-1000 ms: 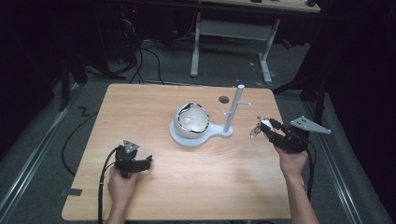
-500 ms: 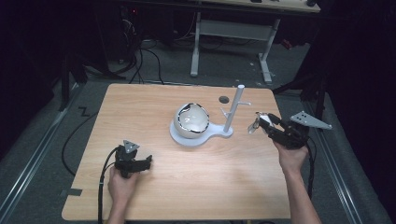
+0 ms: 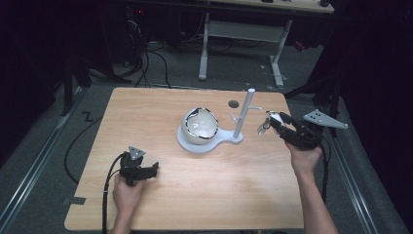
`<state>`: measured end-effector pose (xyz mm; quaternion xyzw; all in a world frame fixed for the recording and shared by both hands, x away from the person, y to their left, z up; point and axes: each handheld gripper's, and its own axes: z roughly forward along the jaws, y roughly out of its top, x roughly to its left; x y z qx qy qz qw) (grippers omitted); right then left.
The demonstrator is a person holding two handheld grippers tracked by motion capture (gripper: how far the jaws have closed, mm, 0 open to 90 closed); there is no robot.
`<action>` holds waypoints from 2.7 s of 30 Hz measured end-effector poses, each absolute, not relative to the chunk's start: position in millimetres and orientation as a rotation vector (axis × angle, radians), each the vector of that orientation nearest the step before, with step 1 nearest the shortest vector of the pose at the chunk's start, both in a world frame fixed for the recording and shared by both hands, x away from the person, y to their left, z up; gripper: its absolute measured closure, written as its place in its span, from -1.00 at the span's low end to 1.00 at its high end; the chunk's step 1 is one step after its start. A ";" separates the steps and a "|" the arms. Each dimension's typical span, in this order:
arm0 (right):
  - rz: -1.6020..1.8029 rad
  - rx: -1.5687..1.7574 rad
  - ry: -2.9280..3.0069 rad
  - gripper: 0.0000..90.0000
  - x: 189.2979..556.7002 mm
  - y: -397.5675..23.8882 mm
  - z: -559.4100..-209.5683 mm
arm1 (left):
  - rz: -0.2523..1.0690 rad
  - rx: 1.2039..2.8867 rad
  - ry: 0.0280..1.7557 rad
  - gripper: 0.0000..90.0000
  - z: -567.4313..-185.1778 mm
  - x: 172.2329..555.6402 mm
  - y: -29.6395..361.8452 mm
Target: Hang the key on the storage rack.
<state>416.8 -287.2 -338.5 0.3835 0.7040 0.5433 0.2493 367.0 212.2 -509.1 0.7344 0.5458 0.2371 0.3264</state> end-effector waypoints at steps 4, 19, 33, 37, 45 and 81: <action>1.486 1.038 1.910 0.19 418.7 -286.5 -333.9 | 0.621 1.924 1.430 -0.62 -509.1 367.0 212.2; 1.484 1.009 1.922 0.19 430.0 -278.6 -320.4 | 0.621 1.922 1.431 -0.62 -509.2 367.1 212.1; 1.491 1.005 1.919 0.19 441.1 -271.4 -312.5 | 0.621 1.921 1.431 -0.62 -509.2 367.1 212.1; 1.491 1.017 1.923 0.19 444.5 -271.0 -314.4 | 0.621 1.921 1.431 -0.62 -509.2 367.1 212.1; 1.501 1.006 1.917 0.19 447.3 -266.7 -309.4 | 0.621 1.922 1.431 -0.62 -509.2 367.0 212.1; 1.410 1.074 1.938 0.18 455.7 -268.3 -329.4 | 0.621 1.922 1.430 -0.62 -509.2 367.0 212.1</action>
